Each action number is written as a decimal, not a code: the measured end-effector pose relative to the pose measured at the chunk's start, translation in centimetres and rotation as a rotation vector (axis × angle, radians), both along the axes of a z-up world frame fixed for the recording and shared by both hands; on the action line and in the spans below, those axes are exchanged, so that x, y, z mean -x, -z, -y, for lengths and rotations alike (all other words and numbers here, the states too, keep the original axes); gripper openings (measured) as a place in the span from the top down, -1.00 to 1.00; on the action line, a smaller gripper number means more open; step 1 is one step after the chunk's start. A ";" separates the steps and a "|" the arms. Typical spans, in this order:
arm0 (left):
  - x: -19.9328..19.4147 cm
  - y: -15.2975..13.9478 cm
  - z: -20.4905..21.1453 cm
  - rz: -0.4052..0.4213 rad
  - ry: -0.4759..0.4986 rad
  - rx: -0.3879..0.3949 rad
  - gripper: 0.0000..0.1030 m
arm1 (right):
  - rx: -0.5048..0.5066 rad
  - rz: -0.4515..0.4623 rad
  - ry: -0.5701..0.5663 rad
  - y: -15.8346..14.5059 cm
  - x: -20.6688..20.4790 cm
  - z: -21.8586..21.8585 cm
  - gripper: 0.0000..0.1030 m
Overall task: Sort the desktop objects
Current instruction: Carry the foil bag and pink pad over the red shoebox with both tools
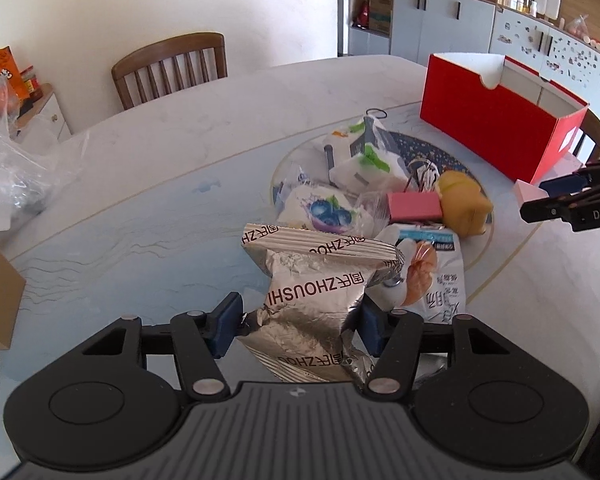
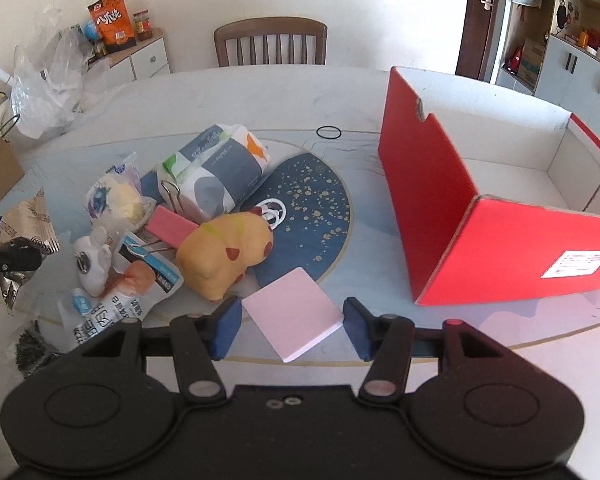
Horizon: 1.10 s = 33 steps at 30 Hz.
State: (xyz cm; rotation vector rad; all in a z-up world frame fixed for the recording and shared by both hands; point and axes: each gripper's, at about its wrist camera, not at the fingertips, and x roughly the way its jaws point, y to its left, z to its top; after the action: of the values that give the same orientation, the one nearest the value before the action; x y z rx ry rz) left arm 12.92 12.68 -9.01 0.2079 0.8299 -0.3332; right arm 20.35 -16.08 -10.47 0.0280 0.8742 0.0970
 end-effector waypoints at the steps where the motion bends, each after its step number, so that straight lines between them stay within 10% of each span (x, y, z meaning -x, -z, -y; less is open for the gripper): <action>1: 0.0 -0.2 0.1 0.000 -0.002 -0.001 -0.14 | 0.001 0.003 0.002 -0.3 0.1 0.0 -0.07; 33: 1.2 -9.1 13.3 0.084 0.084 0.052 -0.15 | -0.029 0.098 0.006 -8.2 1.6 8.5 -0.08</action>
State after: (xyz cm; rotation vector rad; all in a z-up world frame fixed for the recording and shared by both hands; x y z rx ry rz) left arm 11.73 -0.63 0.12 0.2075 0.7298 -0.4216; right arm 18.78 -24.61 -2.23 0.0528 0.7743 0.1045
